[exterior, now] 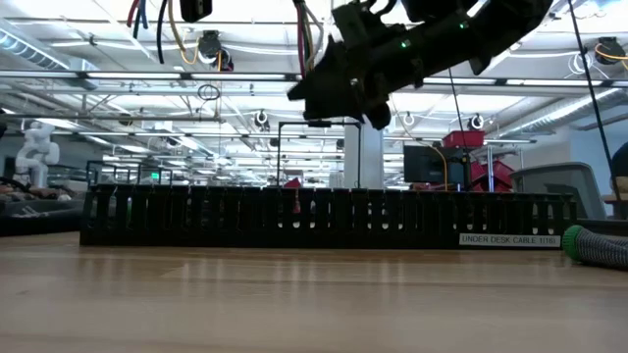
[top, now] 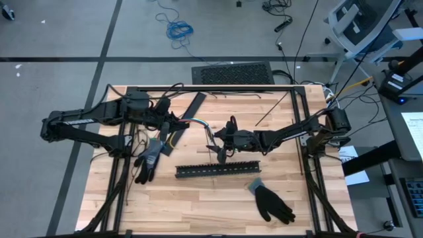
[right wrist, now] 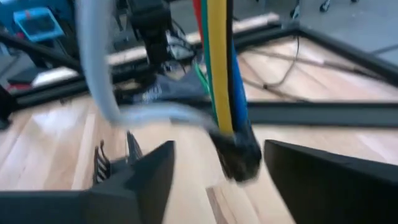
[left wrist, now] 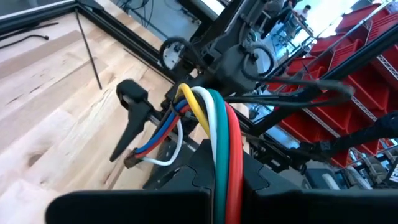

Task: Ziptie cables
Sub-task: Put the ziptied cable wires into the cable duct

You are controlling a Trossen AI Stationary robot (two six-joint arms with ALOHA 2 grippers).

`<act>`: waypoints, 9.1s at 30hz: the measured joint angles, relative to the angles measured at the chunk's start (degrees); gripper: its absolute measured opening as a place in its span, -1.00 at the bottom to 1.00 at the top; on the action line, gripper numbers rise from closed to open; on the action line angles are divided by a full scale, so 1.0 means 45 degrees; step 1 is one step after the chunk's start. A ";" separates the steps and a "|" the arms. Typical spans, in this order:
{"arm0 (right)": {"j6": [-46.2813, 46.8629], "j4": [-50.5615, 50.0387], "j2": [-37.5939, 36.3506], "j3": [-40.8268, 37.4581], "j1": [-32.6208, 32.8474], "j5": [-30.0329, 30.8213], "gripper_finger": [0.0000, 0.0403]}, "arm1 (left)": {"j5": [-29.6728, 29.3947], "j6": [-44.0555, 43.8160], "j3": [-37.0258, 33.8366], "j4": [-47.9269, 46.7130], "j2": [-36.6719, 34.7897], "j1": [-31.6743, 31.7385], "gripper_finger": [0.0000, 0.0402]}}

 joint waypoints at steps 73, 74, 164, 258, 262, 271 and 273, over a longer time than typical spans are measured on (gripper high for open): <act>0.2764 -1.0669 -0.4508 -0.0034 0.1019 -0.4065 -0.99 | -0.1305 0.0483 -0.0015 -0.1975 0.4177 -0.3510 -0.88; 0.2823 -1.0921 -0.4537 -0.0034 0.1166 -0.4170 -0.99 | -0.1316 0.0478 -0.0015 -0.2078 0.4497 -0.3664 -0.88; 0.4446 -0.9451 -0.3139 -0.0005 0.2003 -0.4291 -0.01 | -0.2555 0.2727 -0.0010 -0.4450 0.7286 -0.4682 -0.93; 0.1419 -1.0699 -0.1308 0.0036 0.1520 -0.7570 -1.00 | -0.5787 0.7356 0.2030 -0.5358 0.7300 -0.5309 -0.93; 0.1353 -1.0354 -0.0509 0.0053 0.1520 -0.7604 -1.00 | -0.5577 0.7346 0.2025 -0.5363 0.7306 -0.5313 -0.93; 0.1359 -1.0040 -0.0024 0.0079 0.1583 -0.7696 -1.00 | -0.5217 0.7336 0.2021 -0.5421 0.7309 -0.5309 -0.93; 0.1360 -1.0011 -0.0019 0.0083 0.1591 -0.7686 -1.00 | -0.5217 0.7332 0.2021 -0.5426 0.7305 -0.5314 -0.93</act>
